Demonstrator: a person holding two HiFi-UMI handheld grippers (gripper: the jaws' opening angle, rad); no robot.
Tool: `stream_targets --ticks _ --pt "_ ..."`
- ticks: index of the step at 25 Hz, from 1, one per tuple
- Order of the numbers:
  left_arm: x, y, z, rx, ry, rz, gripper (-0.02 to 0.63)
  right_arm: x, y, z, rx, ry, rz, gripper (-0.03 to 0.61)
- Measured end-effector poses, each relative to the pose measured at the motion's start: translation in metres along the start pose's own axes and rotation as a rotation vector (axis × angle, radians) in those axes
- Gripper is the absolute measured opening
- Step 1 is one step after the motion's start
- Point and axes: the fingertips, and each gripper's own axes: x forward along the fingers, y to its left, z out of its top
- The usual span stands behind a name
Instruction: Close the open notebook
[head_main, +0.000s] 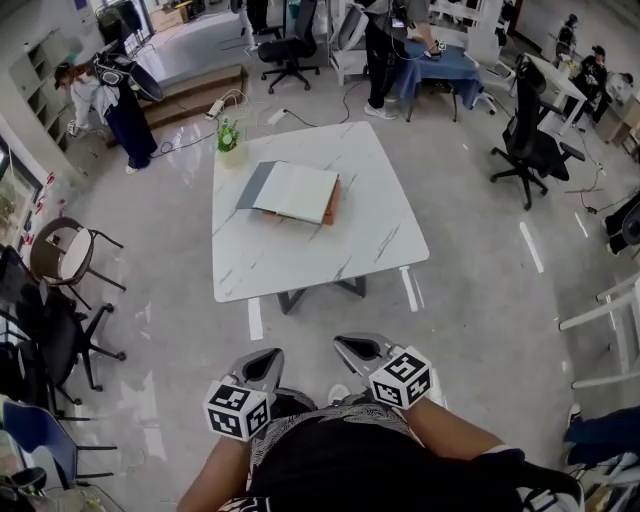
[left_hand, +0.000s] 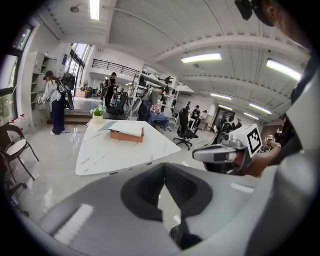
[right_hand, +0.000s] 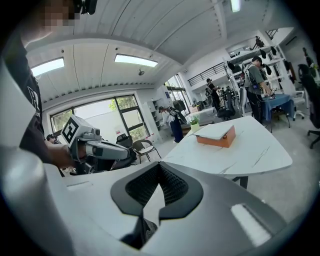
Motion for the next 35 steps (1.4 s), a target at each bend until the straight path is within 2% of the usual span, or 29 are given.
stream_targets --ticks 6,10,18,22,30,35 --pt "0.009 0.008 0.007 0.018 0.011 -0.007 0.058 0.015 -0.003 0.01 -0.013 0.003 0.02 -0.006" --pt "0.029 0.019 0.015 0.015 0.015 -0.028 0.058 0.021 -0.019 0.008 -0.013 0.021 -0.001 -0.006" --pt "0.075 0.051 0.059 0.037 -0.002 -0.07 0.058 0.05 -0.059 0.028 -0.006 0.048 -0.047 -0.006" --pt "0.095 0.074 0.069 0.005 0.018 -0.099 0.058 0.077 -0.078 0.049 -0.01 0.047 -0.062 -0.006" --pt "0.127 0.132 0.143 0.082 -0.022 -0.139 0.058 0.134 -0.11 0.114 -0.045 0.018 -0.119 -0.006" --pt "0.141 0.178 0.162 0.102 -0.024 -0.169 0.058 0.174 -0.123 0.133 -0.043 0.016 -0.167 -0.006"
